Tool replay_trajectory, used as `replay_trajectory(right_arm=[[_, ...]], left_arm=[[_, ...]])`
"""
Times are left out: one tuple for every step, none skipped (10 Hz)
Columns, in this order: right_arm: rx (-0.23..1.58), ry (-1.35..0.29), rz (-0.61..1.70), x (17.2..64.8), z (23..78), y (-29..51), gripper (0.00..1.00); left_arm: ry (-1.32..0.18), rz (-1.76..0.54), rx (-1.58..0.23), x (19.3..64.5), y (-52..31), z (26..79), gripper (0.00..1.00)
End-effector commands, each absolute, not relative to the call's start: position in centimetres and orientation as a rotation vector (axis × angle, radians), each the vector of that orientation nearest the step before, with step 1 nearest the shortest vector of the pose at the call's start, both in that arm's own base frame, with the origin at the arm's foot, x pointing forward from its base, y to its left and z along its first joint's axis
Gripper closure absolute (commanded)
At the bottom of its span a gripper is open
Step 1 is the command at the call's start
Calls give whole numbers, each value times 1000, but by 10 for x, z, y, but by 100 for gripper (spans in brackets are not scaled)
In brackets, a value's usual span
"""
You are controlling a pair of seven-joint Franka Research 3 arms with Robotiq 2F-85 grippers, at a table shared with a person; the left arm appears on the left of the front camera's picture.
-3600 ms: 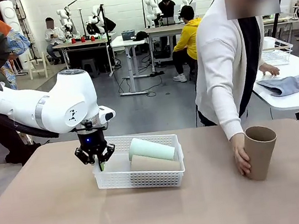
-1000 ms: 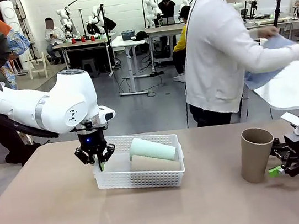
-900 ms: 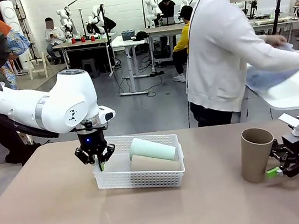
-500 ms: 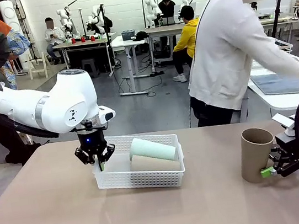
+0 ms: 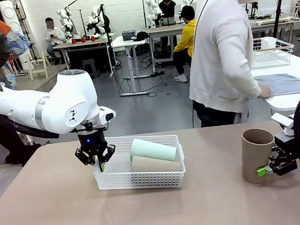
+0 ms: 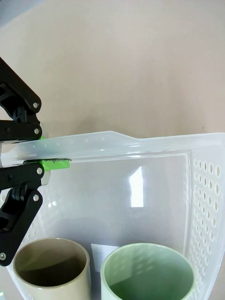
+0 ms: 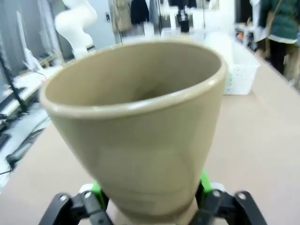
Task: Clean and organize the cups into the basket.
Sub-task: Pick up the Reusable plastic cup from the right side of the table and stack it inside the Organizing basket in the center of the table.
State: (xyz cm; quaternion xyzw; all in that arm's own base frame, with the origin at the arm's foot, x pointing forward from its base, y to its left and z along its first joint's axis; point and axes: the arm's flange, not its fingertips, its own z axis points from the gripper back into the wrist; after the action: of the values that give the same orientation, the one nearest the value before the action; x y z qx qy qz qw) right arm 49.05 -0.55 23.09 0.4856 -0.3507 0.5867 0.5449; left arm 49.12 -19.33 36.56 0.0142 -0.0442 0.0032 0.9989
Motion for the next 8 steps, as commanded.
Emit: replay_trajectory(right_arm=[[1179, -845, 1387, 495, 230, -6, 100], [1178, -848, 1382, 494, 234, -7, 61], [1129, -864, 1325, 491, 249, -11, 100], [1109, -823, 1200, 486, 282, -19, 100], [1111, -806, 1130, 480, 324, -27, 100], [1084, -814, 1101, 477, 365, -34, 100], [1077, -832, 1081, 474, 404, -40, 100], [1058, -851, 1069, 472, 437, -44, 100]], left_arm=[[-95, 7, 27, 492, -194, 369, 100], [-95, 7, 27, 492, -194, 369, 100], [-95, 7, 27, 492, -194, 369, 100], [-95, 7, 27, 492, -194, 369, 100], [-95, 7, 27, 492, -194, 369, 100], [-95, 7, 27, 492, -194, 369, 100], [-95, 7, 27, 492, -194, 369, 100], [-95, 7, 27, 492, -194, 369, 100]])
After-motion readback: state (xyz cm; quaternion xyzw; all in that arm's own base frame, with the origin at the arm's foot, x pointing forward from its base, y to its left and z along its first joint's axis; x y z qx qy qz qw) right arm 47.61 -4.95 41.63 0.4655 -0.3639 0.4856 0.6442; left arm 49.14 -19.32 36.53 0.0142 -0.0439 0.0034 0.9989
